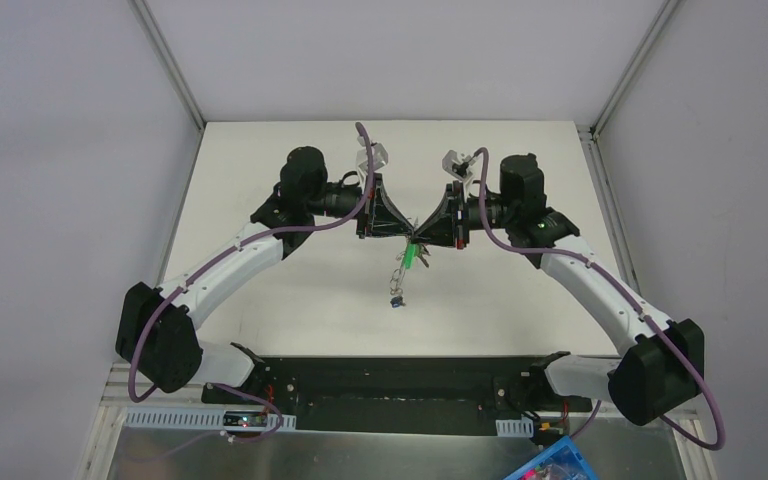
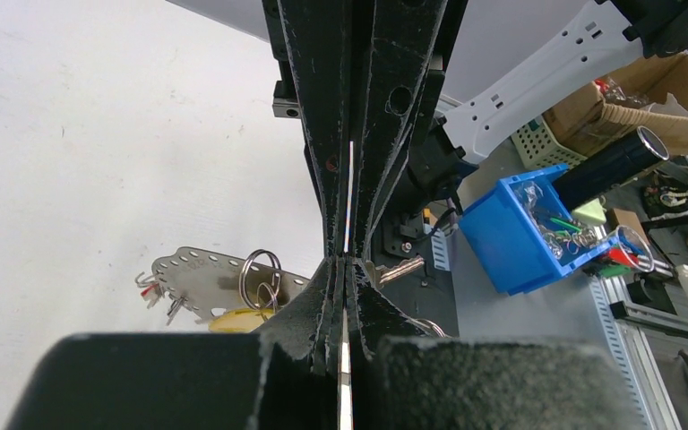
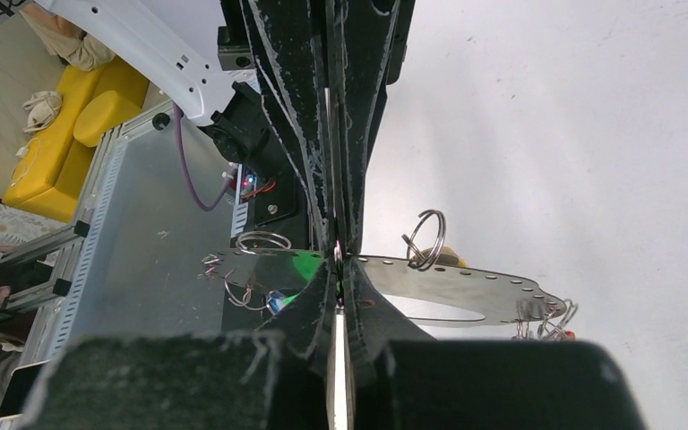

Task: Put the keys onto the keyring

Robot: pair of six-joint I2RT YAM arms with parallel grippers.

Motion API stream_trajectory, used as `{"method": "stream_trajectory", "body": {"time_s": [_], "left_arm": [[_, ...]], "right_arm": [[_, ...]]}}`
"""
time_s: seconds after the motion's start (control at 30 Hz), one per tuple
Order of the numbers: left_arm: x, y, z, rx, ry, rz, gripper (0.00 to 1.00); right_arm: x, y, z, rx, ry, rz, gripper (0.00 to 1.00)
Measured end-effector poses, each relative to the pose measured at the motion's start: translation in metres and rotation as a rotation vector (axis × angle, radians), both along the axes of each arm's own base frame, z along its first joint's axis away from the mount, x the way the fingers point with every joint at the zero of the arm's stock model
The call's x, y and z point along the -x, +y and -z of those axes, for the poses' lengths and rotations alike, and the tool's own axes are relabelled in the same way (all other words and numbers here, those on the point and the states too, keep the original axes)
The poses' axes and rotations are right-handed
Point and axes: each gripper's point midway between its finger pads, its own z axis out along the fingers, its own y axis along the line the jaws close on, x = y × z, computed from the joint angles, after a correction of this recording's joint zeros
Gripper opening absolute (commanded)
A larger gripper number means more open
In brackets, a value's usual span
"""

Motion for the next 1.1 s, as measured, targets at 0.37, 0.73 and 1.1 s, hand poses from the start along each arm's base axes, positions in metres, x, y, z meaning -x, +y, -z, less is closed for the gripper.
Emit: {"method": "stream_trajectory", "body": {"time_s": [0.37,0.73,1.1], "left_arm": [[0.001,0.003,0.012,-0.055,-0.005,0.001,0.18],[0.000,0.011,0.010,-0.208,-0.160,-0.014,0.35],[0.005,0.009,0.025,-0.253,-0.166,0.014,0.36]], "right_arm": [[0.003,-0.004,0.012,0.061,-0.031,-0.003,0.00],[0.015,0.000,0.037,0.197,0.009,-0.054,0.00],[0.017,0.000,0.039,0.203,0.022,-0.059,0.00]]}}
